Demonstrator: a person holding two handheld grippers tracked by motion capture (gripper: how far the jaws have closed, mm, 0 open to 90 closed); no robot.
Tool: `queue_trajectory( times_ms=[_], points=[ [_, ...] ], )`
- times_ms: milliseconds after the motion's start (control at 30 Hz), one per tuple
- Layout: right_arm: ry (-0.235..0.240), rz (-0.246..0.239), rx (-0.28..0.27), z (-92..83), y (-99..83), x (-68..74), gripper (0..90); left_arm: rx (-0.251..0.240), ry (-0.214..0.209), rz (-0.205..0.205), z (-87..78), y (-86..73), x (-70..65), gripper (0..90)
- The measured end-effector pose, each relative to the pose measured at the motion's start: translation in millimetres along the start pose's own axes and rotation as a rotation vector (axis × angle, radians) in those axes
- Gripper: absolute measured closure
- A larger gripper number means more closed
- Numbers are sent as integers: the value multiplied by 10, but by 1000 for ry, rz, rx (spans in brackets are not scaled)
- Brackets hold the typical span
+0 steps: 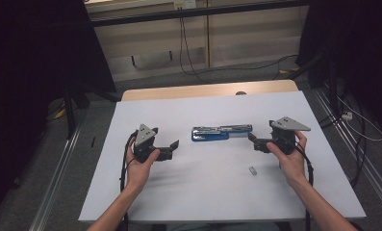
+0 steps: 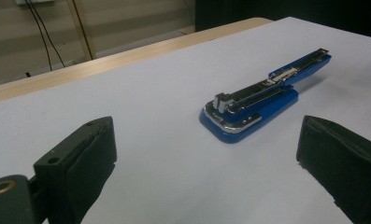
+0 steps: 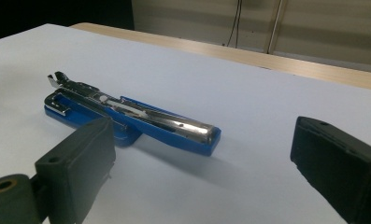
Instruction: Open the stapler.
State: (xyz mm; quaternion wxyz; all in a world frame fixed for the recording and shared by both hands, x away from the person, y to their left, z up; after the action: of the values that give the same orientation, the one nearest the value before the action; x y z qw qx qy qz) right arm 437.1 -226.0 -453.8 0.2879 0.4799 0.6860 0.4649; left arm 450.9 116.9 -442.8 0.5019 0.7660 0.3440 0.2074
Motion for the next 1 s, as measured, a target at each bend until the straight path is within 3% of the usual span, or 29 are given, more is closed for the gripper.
queue_trajectory(
  times_ms=[300,567,667,800,1000],
  points=[
    [-24,8,3,-128,-55,-30,69,15,14,-17,-170,-166,11,52],
    [-34,4,15,-279,-146,-48,74,15,38,14,-331,-258,-37,47],
    [-33,5,40,-335,-222,-18,63,4,39,5,-402,-270,-72,45],
    [-40,4,12,-429,-195,-1,64,-5,38,-15,-488,-306,-76,45],
    [-47,-9,28,-555,-280,38,64,7,59,-32,-576,-374,-37,43]
  ],
)
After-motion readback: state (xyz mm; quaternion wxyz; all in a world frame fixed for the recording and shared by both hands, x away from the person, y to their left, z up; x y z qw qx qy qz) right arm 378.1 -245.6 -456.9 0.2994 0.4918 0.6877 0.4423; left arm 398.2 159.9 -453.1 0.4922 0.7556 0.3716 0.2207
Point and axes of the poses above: each handheld gripper's, and its own axes: z roughly forward along the jaws, y roughly out of its top, x roughly to its left, the point moved 8 cm from there along z, roughly forward along the jaws
